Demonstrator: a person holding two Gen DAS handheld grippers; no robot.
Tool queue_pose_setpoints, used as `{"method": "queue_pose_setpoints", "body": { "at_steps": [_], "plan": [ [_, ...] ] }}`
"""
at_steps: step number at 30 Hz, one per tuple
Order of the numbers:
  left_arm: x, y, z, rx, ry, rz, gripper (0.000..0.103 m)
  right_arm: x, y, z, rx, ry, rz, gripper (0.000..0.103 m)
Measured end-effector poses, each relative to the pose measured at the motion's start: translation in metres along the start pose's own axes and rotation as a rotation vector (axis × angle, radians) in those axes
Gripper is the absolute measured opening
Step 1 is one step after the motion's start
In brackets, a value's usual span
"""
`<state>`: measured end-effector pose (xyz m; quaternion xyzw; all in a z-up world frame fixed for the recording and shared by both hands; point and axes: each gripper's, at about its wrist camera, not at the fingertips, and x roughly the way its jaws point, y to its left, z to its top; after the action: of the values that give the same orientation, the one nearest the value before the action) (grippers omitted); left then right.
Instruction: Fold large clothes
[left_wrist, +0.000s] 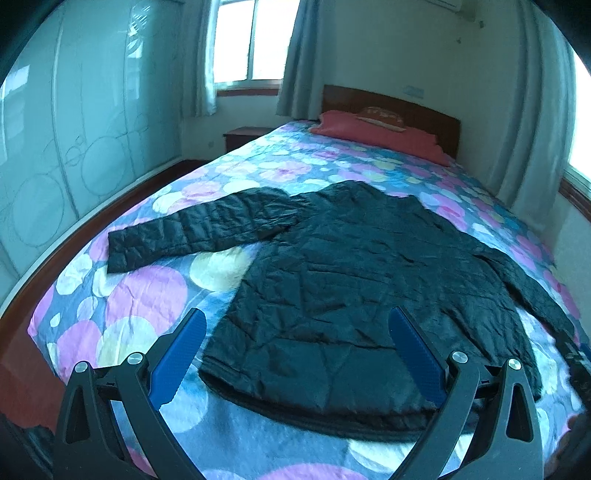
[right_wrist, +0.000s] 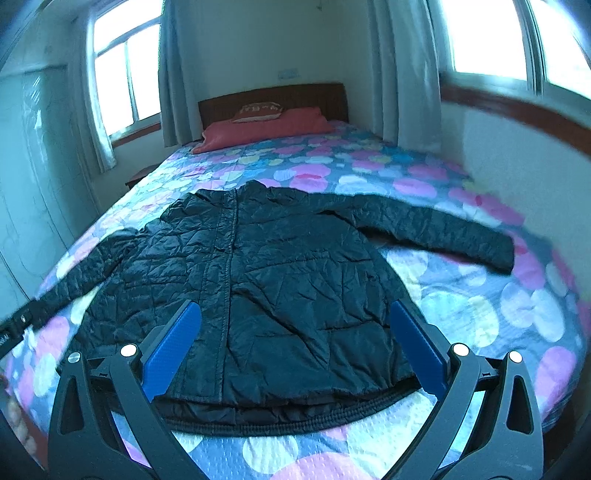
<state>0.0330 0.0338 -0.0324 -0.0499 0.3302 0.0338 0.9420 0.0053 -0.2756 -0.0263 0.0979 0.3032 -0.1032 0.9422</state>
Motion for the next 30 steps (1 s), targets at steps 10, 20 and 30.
{"method": "queue_pose_setpoints", "body": {
  "at_steps": [10,20,30],
  "plan": [
    [0.086,0.075,0.015,-0.165,0.071,0.189,0.098,0.068,-0.115,0.020,0.305,0.057,-0.022,0.078],
    [0.168,0.145,0.008,-0.311,0.171,0.326,0.098,0.132,-0.271,0.024,0.693,0.006,-0.064,0.071],
    [0.195,0.155,-0.013,-0.318,0.246,0.391,0.098,0.184,-0.347,0.002,0.983,-0.069,-0.028,0.065]
  ]
}}
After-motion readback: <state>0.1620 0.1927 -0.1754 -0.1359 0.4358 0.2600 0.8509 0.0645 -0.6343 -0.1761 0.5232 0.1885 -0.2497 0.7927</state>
